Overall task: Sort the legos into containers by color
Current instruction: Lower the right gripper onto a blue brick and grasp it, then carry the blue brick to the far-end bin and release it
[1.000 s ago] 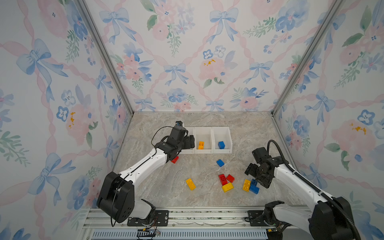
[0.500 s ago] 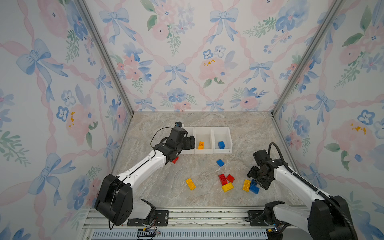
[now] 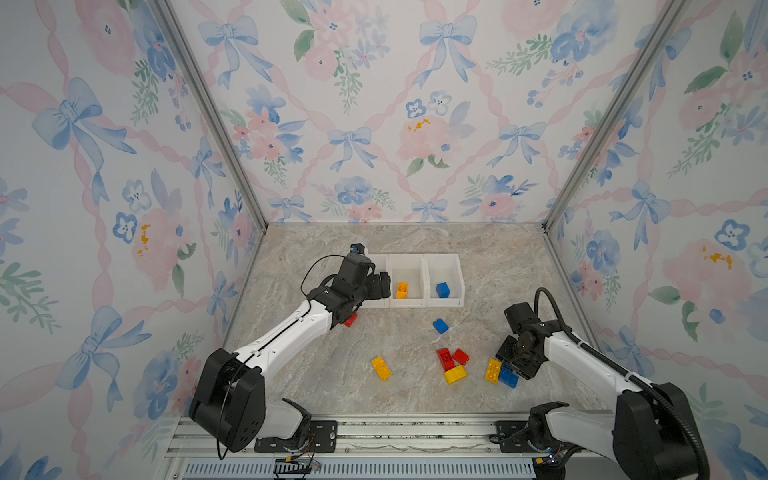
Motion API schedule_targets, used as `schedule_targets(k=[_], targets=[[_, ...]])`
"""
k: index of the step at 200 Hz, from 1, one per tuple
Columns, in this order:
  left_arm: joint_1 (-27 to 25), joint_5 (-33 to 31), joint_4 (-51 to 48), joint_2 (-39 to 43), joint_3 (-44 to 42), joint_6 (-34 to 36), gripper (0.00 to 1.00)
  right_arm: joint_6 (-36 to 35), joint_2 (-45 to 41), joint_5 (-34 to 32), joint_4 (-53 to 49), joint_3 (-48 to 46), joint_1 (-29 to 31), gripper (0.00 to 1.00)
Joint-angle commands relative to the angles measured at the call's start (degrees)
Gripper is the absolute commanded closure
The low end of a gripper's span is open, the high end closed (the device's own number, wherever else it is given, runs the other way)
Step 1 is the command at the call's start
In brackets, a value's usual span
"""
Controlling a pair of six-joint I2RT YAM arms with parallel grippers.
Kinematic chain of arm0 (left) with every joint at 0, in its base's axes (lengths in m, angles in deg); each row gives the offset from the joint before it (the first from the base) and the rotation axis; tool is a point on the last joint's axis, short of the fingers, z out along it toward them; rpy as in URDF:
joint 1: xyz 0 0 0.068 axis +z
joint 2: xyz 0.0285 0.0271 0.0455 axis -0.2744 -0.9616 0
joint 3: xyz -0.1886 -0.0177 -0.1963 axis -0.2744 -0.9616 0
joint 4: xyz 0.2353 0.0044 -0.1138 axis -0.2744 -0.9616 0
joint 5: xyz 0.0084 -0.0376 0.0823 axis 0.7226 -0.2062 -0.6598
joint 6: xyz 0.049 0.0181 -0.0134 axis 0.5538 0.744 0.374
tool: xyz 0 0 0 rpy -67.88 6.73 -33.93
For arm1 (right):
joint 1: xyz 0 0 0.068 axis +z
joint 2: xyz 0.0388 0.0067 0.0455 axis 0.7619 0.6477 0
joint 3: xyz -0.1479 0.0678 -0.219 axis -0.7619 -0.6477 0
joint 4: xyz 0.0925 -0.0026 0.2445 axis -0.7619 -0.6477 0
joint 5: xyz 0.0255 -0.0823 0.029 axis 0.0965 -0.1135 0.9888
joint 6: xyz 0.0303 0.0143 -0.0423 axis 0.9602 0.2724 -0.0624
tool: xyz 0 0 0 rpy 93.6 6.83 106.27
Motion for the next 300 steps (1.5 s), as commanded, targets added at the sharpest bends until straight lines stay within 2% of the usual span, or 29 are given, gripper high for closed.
schedule_targets(k=[1, 79, 145, 187, 255, 300], targets=[[-0.3, 0.4, 0.2, 0.8, -0.6, 0.0, 0.07, 0.0, 0.5, -1.3, 0.1, -0.8, -0.3, 0.5], [-0.3, 0.2, 0.4, 0.9, -0.8, -0.1, 0.07, -0.2, 0.6, -1.6, 0.0, -0.2, 0.1, 0.65], [-0.3, 0.3, 0.6, 1.3, -1.1, -0.1, 0.06, -0.3, -1.8, -3.2, -3.4, 5.0, 2.0, 0.68], [-0.3, 1.0, 0.6, 1.7, -1.8, -0.1, 0.06, -0.5, -1.4, -4.9, -4.9, 12.4, 6.3, 0.68], [0.0, 1.8, 0.6, 3.8, -4.6, -0.4, 0.05, -4.5, 7.7, -8.3, -4.0, 28.8, 15.6, 0.68], [0.1, 1.7, 0.6, 6.6, -7.6, -1.4, 0.05, -8.3, 16.7, -7.0, -1.2, 38.0, 17.9, 0.68]])
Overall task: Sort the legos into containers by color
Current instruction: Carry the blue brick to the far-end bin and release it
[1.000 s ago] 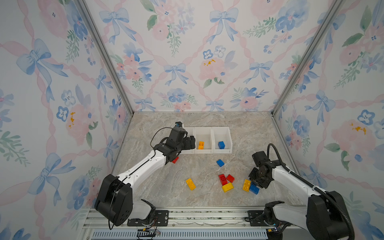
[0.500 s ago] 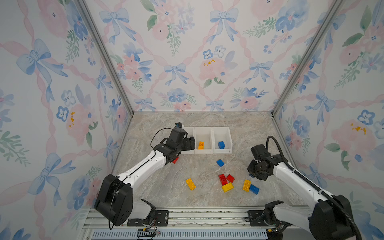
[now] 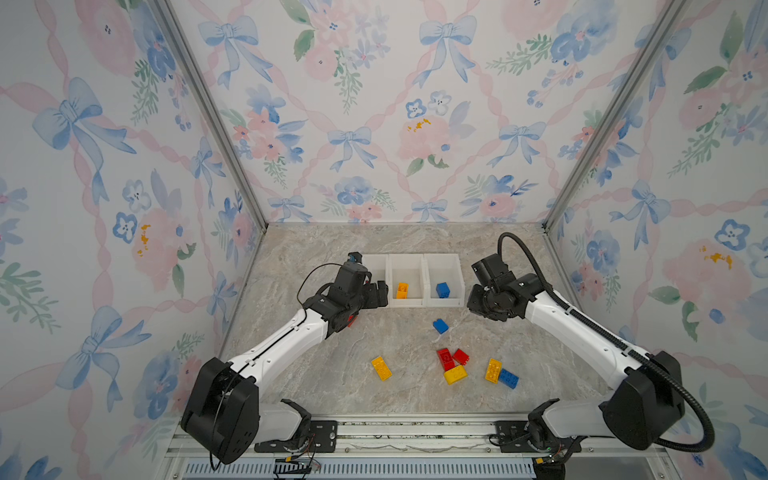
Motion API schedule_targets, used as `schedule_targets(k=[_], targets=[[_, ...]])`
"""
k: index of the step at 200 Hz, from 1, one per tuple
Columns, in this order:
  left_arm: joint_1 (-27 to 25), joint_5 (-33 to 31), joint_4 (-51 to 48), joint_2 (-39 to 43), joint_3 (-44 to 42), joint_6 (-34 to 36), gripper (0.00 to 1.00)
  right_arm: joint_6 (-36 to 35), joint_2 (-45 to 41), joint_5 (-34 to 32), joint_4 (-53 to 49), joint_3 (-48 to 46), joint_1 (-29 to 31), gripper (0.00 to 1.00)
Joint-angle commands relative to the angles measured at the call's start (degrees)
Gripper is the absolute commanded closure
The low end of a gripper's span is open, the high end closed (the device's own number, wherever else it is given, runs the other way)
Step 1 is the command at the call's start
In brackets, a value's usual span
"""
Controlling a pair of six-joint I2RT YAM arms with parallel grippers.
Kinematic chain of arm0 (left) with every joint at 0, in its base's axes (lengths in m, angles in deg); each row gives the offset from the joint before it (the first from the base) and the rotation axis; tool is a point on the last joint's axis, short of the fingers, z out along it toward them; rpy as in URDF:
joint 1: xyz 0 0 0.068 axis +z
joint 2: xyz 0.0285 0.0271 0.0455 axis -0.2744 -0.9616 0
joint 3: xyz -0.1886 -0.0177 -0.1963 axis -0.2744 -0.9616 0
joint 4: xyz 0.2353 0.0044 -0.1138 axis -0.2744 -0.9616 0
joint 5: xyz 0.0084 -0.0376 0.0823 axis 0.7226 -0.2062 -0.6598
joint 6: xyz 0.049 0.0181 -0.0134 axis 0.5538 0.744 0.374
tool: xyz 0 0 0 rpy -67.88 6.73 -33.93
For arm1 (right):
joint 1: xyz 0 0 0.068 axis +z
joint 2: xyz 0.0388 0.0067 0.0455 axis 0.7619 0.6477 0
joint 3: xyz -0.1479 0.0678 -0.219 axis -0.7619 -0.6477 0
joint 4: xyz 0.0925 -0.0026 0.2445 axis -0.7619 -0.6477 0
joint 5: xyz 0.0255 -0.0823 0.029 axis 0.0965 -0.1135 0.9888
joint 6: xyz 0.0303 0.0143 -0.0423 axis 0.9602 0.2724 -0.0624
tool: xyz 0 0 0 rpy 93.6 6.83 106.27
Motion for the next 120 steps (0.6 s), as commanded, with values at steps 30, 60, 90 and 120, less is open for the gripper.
schedule_targets(k=[30, 60, 90, 120], targets=[[0.1, 0.3, 0.3, 5.1, -4.0, -2.0, 0.05, -5.3, 9.5, 1.4, 3.6, 9.1, 1.3, 0.68], [0.1, 0.3, 0.3, 7.2, -6.0, -2.9, 0.05, -8.1, 16.5, 1.6, 4.9, 15.2, 1.2, 0.68], [0.1, 0.3, 0.3, 8.9, -7.5, -3.9, 0.05, -9.9, 23.4, 3.0, 5.5, 21.0, 0.3, 0.68], [0.1, -0.2, 0.3, 10.9, -8.9, -4.6, 0.04, -10.5, 29.7, 4.5, 6.0, 26.2, -1.0, 0.68]])
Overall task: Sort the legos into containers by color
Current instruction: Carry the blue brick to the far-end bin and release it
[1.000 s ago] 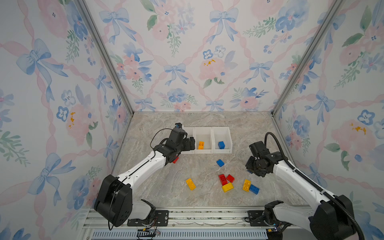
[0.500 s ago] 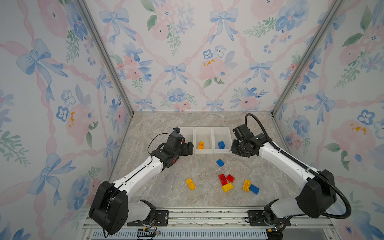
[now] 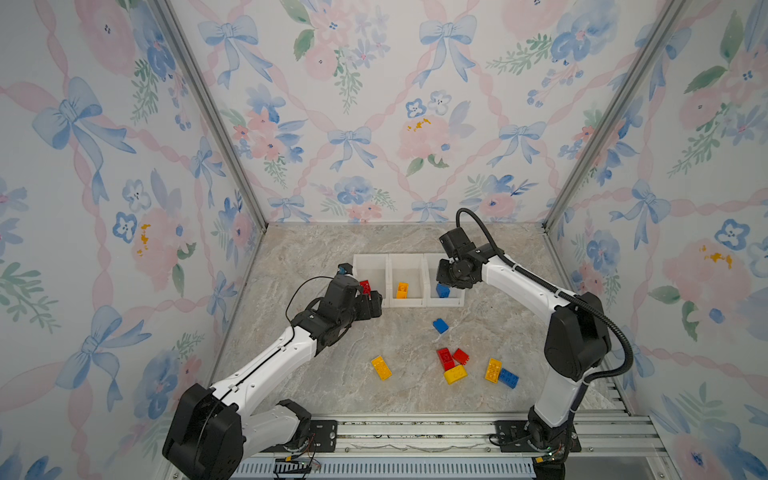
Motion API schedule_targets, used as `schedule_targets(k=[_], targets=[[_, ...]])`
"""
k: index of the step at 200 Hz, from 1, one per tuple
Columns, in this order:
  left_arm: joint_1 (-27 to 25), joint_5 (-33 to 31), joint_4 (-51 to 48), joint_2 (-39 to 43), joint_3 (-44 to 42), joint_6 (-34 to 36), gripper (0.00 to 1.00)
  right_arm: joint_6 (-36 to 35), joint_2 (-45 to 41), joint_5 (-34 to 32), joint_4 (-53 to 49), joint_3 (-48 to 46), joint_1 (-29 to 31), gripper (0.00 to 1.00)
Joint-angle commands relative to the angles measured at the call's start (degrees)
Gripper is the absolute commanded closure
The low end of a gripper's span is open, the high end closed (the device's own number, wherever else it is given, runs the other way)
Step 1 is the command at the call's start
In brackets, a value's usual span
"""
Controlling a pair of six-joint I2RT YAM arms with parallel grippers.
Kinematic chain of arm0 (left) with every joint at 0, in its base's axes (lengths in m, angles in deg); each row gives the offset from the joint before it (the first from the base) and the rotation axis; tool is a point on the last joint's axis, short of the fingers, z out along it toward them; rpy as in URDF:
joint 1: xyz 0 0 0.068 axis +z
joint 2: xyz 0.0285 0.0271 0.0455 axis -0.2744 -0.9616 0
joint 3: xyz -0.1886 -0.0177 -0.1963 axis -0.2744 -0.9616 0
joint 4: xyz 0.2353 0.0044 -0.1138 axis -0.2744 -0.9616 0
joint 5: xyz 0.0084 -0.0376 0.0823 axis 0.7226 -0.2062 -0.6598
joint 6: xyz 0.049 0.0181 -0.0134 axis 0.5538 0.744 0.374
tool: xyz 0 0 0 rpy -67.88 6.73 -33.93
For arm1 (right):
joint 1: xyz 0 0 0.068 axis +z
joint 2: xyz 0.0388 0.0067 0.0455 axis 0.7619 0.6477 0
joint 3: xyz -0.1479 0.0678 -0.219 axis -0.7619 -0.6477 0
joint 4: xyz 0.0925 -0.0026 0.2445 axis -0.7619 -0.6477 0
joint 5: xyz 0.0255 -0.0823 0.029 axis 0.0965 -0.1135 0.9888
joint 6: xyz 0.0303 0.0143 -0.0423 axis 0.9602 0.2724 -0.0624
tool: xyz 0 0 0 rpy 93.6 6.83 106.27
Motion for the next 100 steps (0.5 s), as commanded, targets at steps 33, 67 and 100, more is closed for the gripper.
schedule_targets(k=[33, 67, 100], targets=[[0.1, -0.4, 0.2, 4.5, -3.4, -2.6, 0.04, -3.9, 10.1, 3.0, 0.0, 9.3, -2.4, 0.68], [0.1, -0.8, 0.2, 6.7, -6.1, -3.6, 0.03, -4.7, 14.1, 3.8, -0.8, 13.6, -3.3, 0.65], [0.1, -1.2, 0.2, 7.5, -6.8, -4.1, 0.03, -5.3, 16.2, 4.6, -1.7, 16.0, -3.7, 0.53]])
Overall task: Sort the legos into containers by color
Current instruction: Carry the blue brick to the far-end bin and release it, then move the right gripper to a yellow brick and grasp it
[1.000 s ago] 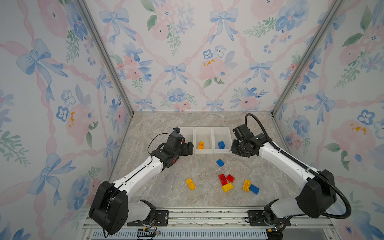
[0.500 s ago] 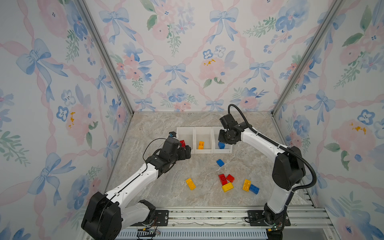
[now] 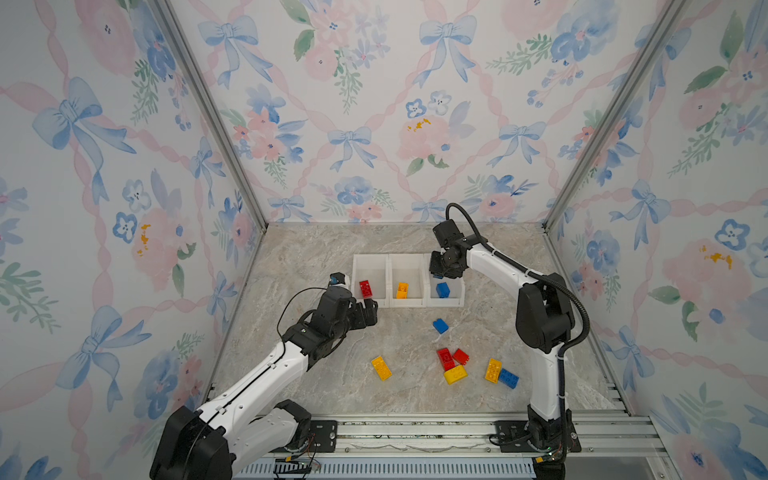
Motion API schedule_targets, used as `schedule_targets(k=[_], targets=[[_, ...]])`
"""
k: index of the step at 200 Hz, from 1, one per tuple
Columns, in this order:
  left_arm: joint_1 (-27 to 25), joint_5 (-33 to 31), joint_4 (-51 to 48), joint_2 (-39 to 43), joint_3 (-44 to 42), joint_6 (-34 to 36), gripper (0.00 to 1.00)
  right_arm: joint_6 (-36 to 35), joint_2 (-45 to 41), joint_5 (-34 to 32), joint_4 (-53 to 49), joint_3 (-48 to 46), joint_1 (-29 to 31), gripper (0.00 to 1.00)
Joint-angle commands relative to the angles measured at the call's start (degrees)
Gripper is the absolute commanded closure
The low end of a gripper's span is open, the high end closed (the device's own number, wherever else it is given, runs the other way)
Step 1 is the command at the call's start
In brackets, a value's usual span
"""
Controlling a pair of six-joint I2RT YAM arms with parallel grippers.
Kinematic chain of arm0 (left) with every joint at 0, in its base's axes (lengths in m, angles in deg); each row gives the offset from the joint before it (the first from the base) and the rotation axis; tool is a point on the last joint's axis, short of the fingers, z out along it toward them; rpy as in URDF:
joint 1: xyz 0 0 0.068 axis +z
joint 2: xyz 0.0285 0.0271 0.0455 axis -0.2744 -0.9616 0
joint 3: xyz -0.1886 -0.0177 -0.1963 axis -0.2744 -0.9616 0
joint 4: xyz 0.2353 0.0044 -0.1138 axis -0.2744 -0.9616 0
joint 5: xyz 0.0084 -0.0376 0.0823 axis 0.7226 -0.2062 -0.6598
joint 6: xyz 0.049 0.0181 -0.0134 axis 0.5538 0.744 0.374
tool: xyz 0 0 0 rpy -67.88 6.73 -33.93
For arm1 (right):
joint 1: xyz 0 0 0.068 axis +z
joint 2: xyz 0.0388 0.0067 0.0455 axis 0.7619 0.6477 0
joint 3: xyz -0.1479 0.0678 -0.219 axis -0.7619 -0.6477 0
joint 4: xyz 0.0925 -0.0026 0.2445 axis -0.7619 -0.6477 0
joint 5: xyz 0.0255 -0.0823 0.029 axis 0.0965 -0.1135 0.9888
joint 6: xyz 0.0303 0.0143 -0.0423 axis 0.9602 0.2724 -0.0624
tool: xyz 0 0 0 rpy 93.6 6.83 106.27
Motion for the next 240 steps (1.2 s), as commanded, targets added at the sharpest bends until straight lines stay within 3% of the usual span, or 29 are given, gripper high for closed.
schedule_targets(k=[1, 39, 129, 180, 240], targets=[[0.1, -1.0, -0.1, 0.9, -0.8, -1.0, 0.03, -1.3, 1.5, 1.1, -2.1, 2.4, -0.6, 0.53], [0.1, -1.2, -0.1, 0.6, -0.7, -1.1, 0.02, -1.5, 1.6, 2.2, -2.1, 2.6, -0.7, 0.4], [0.5, -1.4, -0.1, -1.2, 0.3, 0.3, 0.02, -1.3, -3.8, 2.4, -1.8, -0.9, 0.4, 0.29], [0.7, -1.0, -0.1, -1.6, 0.0, 0.8, 0.02, -0.9, -12.6, 1.8, -1.6, -9.6, 1.7, 0.2], [0.9, -0.3, 0.2, -3.7, 1.2, 2.0, 0.02, 2.2, -24.3, 1.5, -1.4, -24.0, 3.4, 0.17]])
